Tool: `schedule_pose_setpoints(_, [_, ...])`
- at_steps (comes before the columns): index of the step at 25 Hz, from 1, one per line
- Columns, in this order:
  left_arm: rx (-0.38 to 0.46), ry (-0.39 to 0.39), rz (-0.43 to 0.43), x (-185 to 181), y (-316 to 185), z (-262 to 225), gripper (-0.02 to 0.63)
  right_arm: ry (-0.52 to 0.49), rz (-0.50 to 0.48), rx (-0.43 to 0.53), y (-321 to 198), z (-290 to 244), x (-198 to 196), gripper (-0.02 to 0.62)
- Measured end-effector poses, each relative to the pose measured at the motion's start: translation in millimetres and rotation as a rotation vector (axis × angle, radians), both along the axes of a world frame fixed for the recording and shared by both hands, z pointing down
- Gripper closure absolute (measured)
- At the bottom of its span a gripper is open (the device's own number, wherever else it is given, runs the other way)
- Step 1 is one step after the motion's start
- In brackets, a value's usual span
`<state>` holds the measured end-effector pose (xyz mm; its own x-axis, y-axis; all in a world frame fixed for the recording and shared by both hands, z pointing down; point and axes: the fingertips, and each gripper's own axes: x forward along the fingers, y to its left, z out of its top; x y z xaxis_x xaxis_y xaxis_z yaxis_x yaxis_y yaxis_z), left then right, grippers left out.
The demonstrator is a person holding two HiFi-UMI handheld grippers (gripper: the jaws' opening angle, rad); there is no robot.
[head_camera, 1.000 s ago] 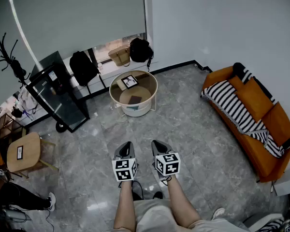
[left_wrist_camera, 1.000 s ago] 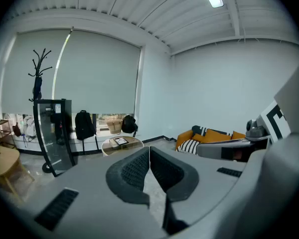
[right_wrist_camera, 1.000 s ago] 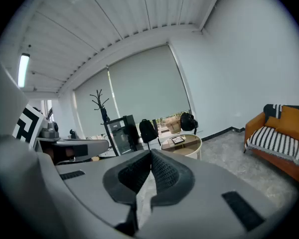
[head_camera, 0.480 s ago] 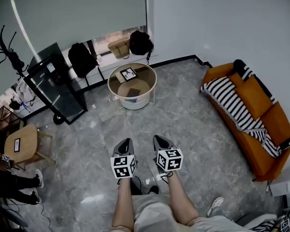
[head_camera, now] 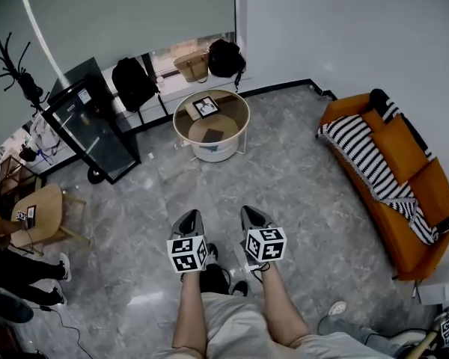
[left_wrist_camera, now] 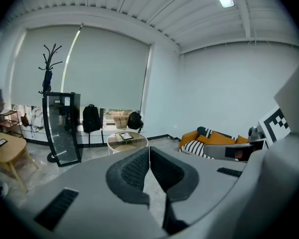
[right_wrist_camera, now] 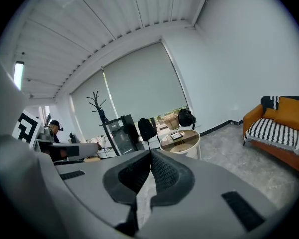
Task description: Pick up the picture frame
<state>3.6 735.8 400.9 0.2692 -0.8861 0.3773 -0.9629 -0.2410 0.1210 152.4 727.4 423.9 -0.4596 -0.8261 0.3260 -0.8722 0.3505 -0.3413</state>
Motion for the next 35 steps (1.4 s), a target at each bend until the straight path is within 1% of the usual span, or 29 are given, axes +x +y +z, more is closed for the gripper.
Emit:
schedule_pose_setpoints(5, [-0.025, -0.008, 0.046, 24, -11, 14, 0.583, 0.033, 0.005, 0.007, -9, 1, 9, 0.561])
schedule_pose_setpoints(8, [-0.024, -0.017, 0.074, 33, -28, 16, 0.584, 0.026, 0.025, 0.001, -25, 3, 14, 0.561])
schedule_pose_setpoints(12, [-0.020, -0.002, 0.087, 35, -60, 19, 0.583, 0.011, 0.058, -0.016, -50, 10, 19, 0.561])
schedule_pose_setpoints(15, [-0.021, 0.025, 0.081, 37, -87, 21, 0.583, 0.029, 0.053, -0.028, -74, 13, 23, 0.561])
schedule_pose_setpoints(18, [-0.033, 0.030, 0.094, 40, -118, 28, 0.583, 0.053, 0.042, -0.037, -103, 16, 23, 0.561])
schedule_pose_setpoints(22, [-0.041, 0.034, 0.104, 32, -164, 31, 0.583, 0.071, 0.021, -0.045, -150, 19, 12, 0.561])
schedule_pose_setpoints(25, [-0.043, 0.041, 0.095, 16, -202, 29, 0.583, 0.070, 0.008, -0.042, -185, 15, -2, 0.561])
schedule_pose_setpoints(27, [-0.042, 0.046, 0.088, 3, -228, 27, 0.584, 0.051, 0.003, -0.032, -210, 12, -13, 0.560])
schedule_pose_setpoints(31, [-0.054, 0.025, 0.101, -19, -281, 28, 0.583, 0.024, 0.024, -0.024, -261, 8, -29, 0.560])
schedule_pose_setpoints(33, [-0.061, 0.039, 0.102, -24, -307, 29, 0.584, 0.002, 0.026, -0.034, -283, 9, -34, 0.560])
schedule_pose_setpoints(35, [-0.069, 0.053, 0.121, -21, -331, 32, 0.584, -0.017, 0.028, -0.044, -305, 12, -36, 0.561])
